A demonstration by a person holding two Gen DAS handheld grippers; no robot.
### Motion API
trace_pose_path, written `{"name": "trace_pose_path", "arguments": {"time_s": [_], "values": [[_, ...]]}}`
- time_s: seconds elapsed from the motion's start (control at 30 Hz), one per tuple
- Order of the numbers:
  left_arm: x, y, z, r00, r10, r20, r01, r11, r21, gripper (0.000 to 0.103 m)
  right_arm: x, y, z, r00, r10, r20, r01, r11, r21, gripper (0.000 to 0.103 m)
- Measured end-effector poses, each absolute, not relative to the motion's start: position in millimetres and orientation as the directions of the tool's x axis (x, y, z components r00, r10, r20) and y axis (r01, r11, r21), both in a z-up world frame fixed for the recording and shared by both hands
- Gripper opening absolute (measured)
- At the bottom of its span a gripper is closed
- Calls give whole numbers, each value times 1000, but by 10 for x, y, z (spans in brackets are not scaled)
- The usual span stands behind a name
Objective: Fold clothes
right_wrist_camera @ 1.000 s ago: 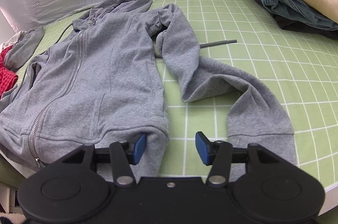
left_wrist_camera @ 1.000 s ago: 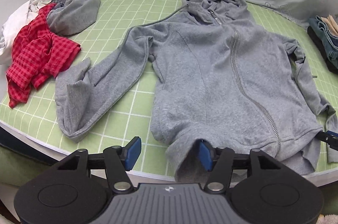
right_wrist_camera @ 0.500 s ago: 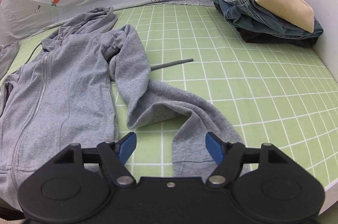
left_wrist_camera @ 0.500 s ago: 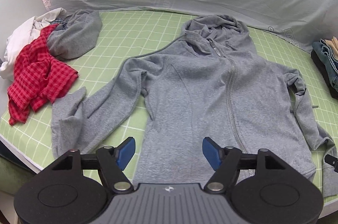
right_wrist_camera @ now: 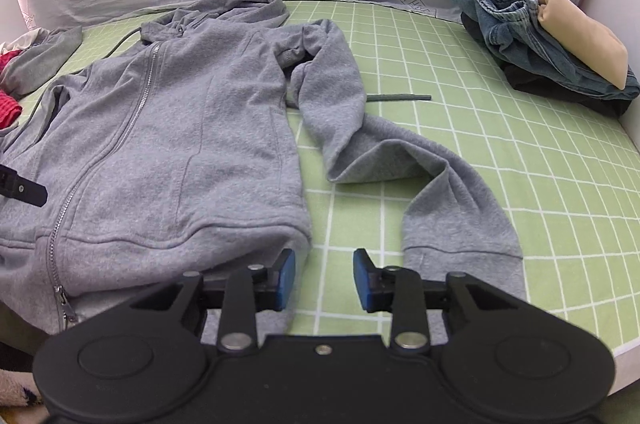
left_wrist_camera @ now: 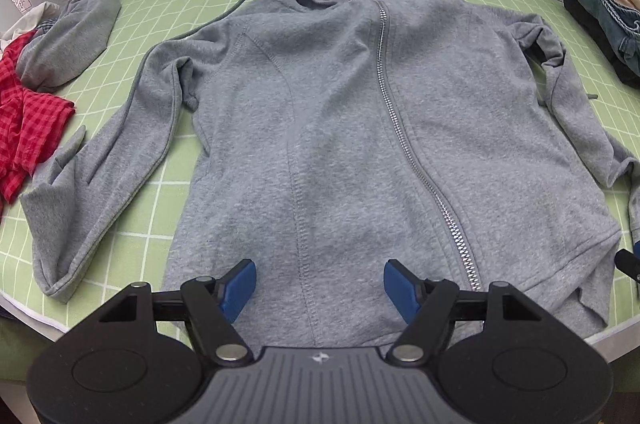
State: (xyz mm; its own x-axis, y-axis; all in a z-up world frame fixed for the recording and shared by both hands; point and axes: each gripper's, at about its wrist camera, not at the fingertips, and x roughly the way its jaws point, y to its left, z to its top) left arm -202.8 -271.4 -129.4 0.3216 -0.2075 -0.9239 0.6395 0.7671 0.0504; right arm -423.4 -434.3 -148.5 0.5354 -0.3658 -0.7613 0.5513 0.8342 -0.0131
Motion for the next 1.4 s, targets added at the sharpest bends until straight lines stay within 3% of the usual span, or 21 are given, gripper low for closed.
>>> {"name": "trace_pose_path", "arguments": {"time_s": [0.27, 0.5, 0.53, 0.57, 0.6, 1.0, 1.2, 1.27, 1.3, 1.33, 1.37, 1.4], "values": [[-1962, -2483, -1423, 276, -238, -931, 701, 713, 26, 72, -4070, -3767, -1537, 555, -358, -751, 496, 867, -47, 31], [-1966, -2409, -1520, 256, -281, -925, 763, 646, 14, 72, -3869, -3648, -1734, 510, -455, -730, 540, 830, -140, 30], [-1964, -2396, -1519, 252, -290, -923, 769, 640, 9, 72, -3846, -3648, -1740, 507, -466, -725, 550, 823, -144, 23], [-1962, -2386, -1520, 247, -297, -922, 774, 633, 4, 72, -3837, -3650, -1743, 501, -476, -723, 568, 811, -139, 10], [-1958, -2381, -1523, 242, -304, -921, 782, 624, 0, 73, -3834, -3653, -1744, 496, -485, -721, 588, 798, -132, 6], [-1891, -2318, -1551, 196, -345, -918, 815, 577, -43, 76, -4349, -3641, -1556, 371, -642, -672, 833, 549, -65, 1], [-1888, -2303, -1554, 189, -356, -915, 823, 566, -50, 80, -4287, -3564, -1631, 374, -623, -687, 814, 575, -78, 6], [-1887, -2298, -1555, 186, -359, -914, 825, 562, -53, 80, -4232, -3531, -1669, 363, -628, -689, 802, 587, -112, 29], [-1887, -2295, -1556, 185, -361, -914, 826, 560, -54, 80, -4219, -3529, -1677, 365, -627, -689, 797, 592, -117, 30], [-1886, -2293, -1556, 184, -363, -913, 828, 559, -55, 80, -4214, -3533, -1680, 370, -624, -688, 792, 599, -116, 19], [-1884, -2289, -1553, 182, -365, -913, 828, 558, -58, 80, -4208, -3536, -1683, 376, -621, -688, 788, 605, -116, 1], [-1878, -2283, -1541, 178, -367, -913, 827, 559, -63, 80, -4224, -3535, -1657, 374, -632, -679, 793, 598, -119, 1]]}}
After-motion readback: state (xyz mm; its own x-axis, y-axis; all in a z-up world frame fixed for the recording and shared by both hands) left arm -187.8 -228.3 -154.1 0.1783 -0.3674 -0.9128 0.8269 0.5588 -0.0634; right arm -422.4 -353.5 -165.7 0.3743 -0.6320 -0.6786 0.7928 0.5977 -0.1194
